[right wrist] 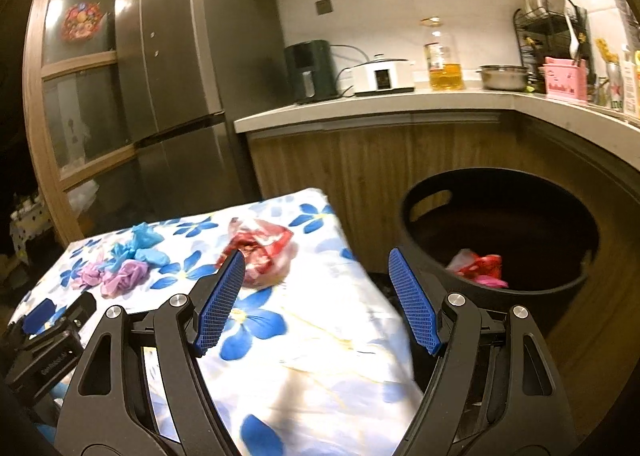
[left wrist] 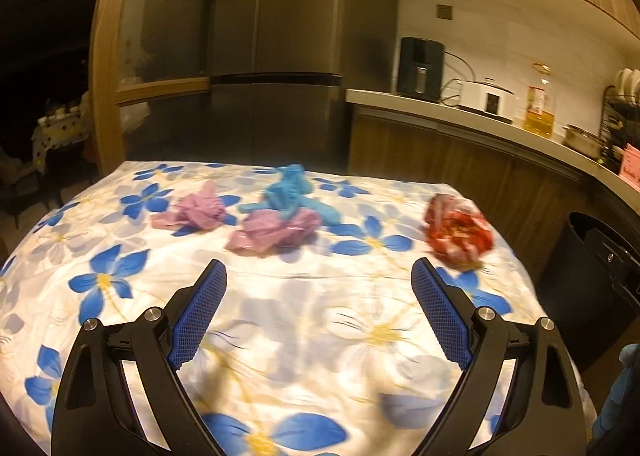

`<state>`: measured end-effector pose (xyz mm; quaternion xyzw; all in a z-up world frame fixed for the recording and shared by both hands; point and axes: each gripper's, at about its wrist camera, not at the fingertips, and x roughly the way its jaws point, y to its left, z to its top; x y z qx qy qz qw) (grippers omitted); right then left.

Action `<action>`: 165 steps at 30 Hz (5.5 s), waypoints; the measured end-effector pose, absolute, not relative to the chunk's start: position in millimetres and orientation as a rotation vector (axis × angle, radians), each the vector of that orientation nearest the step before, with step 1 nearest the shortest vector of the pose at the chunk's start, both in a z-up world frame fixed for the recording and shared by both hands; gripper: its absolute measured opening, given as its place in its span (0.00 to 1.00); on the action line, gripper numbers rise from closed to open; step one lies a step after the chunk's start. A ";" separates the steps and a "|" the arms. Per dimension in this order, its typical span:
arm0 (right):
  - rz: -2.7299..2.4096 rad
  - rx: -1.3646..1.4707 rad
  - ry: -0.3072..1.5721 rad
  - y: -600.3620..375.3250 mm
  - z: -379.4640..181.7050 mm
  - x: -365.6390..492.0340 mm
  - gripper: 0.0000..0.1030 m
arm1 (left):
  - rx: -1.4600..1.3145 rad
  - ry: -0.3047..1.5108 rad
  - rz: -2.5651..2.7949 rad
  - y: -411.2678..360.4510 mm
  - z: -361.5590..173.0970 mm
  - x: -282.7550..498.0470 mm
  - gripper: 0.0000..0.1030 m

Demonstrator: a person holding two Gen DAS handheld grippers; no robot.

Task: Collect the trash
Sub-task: 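Grasp the red-and-white wrapper with the right tool while the left tool grasps the pink bag, then lift the wrapper and pink bag and carry both over the black bin, then open both tools to drop the wrapper and pink bag into the bin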

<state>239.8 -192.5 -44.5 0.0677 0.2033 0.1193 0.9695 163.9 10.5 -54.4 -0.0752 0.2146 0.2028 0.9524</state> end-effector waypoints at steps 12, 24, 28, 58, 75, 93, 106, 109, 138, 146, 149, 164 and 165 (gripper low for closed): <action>0.273 0.086 0.444 -130.0 -50.4 294.2 0.71 | -0.185 0.417 0.487 64.6 -44.5 170.7 0.87; 0.256 0.075 0.584 -98.2 -78.3 358.7 0.55 | -0.197 0.457 0.500 82.8 -54.6 196.9 0.87; 0.254 0.050 0.624 -91.5 -86.7 364.1 0.35 | -0.209 0.474 0.495 85.8 -60.9 200.7 0.87; 0.314 0.068 0.495 -108.6 -65.5 307.8 0.01 | -0.337 0.689 0.419 112.1 -104.6 249.5 0.00; 0.328 0.062 0.437 -129.2 -45.1 263.5 0.01 | -0.368 0.560 0.386 101.0 -63.8 176.3 0.00; 0.322 0.090 0.357 -159.3 -18.6 214.9 0.01 | -0.399 0.369 0.274 88.4 13.6 118.1 0.00; 0.287 0.088 0.317 -189.3 -7.3 198.5 0.01 | -0.293 0.407 0.132 8.1 12.6 151.9 0.00; 0.267 0.086 0.307 -198.3 -4.4 196.3 0.01 | -0.269 0.405 0.080 -14.5 17.0 164.4 0.00; -0.041 0.058 0.191 -309.4 -5.6 207.9 0.01 | -0.160 0.367 -0.373 -199.0 28.1 259.8 0.00; -0.072 0.047 0.194 -320.8 -15.3 216.8 0.01 | -0.146 0.433 -0.419 -214.4 3.4 280.5 0.00; -0.077 0.042 0.207 -322.4 -19.4 220.1 0.01 | -0.135 0.462 -0.420 -218.7 -4.4 287.4 0.00; -0.092 0.038 0.251 -325.8 -27.3 227.6 0.08 | -0.139 0.504 -0.356 -209.0 -17.0 295.5 0.43; -0.091 0.039 0.253 -325.9 -27.5 228.2 0.10 | -0.139 0.504 -0.349 -207.1 -17.3 294.9 0.46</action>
